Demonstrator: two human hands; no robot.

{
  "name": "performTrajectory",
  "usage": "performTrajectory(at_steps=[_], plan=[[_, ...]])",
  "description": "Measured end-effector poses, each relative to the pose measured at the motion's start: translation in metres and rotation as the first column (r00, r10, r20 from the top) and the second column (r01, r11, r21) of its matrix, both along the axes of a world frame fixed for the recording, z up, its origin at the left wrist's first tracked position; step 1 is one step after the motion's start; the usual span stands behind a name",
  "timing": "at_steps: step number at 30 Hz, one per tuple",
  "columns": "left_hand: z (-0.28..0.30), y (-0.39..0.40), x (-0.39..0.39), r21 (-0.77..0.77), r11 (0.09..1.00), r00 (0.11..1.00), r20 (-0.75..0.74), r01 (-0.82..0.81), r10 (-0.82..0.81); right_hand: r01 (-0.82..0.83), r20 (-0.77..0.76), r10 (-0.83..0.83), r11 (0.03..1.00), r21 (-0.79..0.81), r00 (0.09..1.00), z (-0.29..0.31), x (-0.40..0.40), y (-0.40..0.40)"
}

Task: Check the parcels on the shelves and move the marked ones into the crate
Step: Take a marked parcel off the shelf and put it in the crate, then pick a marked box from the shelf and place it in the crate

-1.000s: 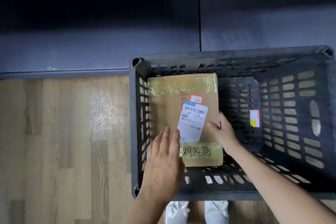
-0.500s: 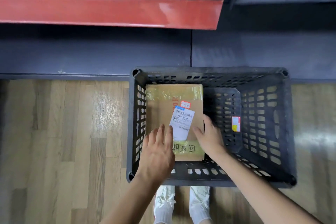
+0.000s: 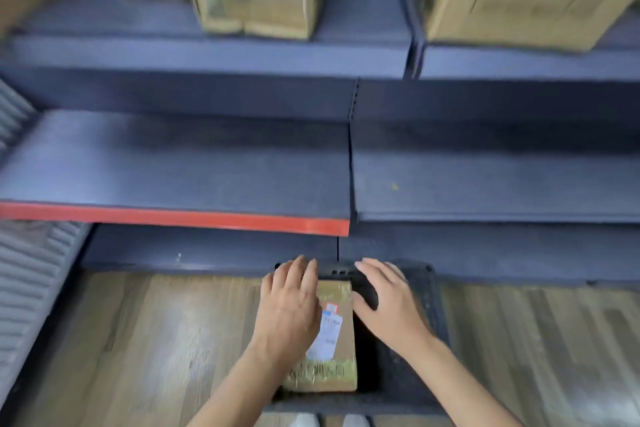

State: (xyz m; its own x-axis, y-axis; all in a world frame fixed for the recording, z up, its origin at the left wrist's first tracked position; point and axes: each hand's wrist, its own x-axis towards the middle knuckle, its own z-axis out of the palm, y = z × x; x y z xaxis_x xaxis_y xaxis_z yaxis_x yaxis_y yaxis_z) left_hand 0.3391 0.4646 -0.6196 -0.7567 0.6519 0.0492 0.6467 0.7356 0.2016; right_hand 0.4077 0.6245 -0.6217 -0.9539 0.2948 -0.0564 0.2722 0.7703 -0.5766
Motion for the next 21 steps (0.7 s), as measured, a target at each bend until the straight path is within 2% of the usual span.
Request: performTrajectory(at_steps=[3,6,10,15,21], plan=[[0.07,-0.003,-0.01,0.131,0.991,0.994,-0.096,-0.04,0.053,0.054,-0.195,-0.051,0.998,0.011,0.98,0.078,-0.005,0.004],[0.136,-0.007,-0.021,0.189,0.981,0.982,-0.173,-0.041,0.074,0.064,-0.267,-0.034,0.993,0.103,0.963,0.155,-0.008,0.006],[0.223,-0.016,-0.031,0.209,0.978,0.951,-0.303,0.008,0.058,-0.04,-0.316,0.101,0.98,0.196,0.943,0.243,-0.007,0.011],[0.325,-0.03,-0.04,0.234,0.972,0.882,-0.464,0.033,0.081,-0.073,-0.463,0.201,0.958,0.279,0.864,0.335,-0.013,0.013],[0.431,-0.048,-0.048,0.272,0.962,0.793,-0.588,0.006,0.161,0.046,-0.646,0.263,0.906,0.42,0.716,0.444,-0.023,0.011]])
